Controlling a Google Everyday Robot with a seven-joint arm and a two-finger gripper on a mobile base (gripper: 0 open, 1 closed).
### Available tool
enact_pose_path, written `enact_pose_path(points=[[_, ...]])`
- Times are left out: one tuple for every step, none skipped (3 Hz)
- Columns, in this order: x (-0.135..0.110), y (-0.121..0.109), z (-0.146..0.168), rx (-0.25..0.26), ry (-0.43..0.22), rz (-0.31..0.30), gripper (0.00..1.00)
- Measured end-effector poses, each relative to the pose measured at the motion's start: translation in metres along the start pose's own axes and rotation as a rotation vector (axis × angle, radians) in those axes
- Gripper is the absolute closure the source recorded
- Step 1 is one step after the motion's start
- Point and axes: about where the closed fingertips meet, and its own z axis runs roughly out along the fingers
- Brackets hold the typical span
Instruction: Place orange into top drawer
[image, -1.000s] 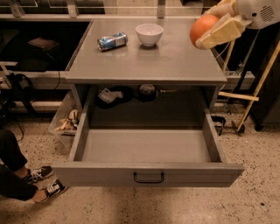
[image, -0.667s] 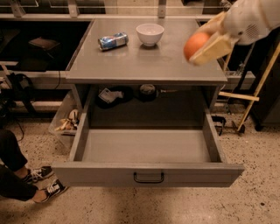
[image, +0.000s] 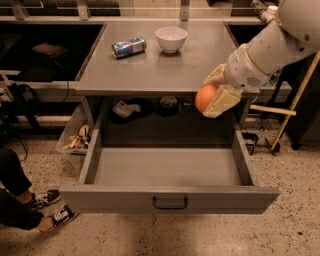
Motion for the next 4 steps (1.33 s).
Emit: enact_pose_path(points=[[0.0, 0.0, 0.0, 0.0, 0.0, 0.0, 1.0], [0.014, 0.009, 0.028, -0.048, -0.018, 0.028, 1.0], [0.045, 0.036, 0.083, -0.148, -0.053, 0.074, 1.0], [0.065, 0.061, 0.134, -0.226, -0.113, 0.108, 1.0]])
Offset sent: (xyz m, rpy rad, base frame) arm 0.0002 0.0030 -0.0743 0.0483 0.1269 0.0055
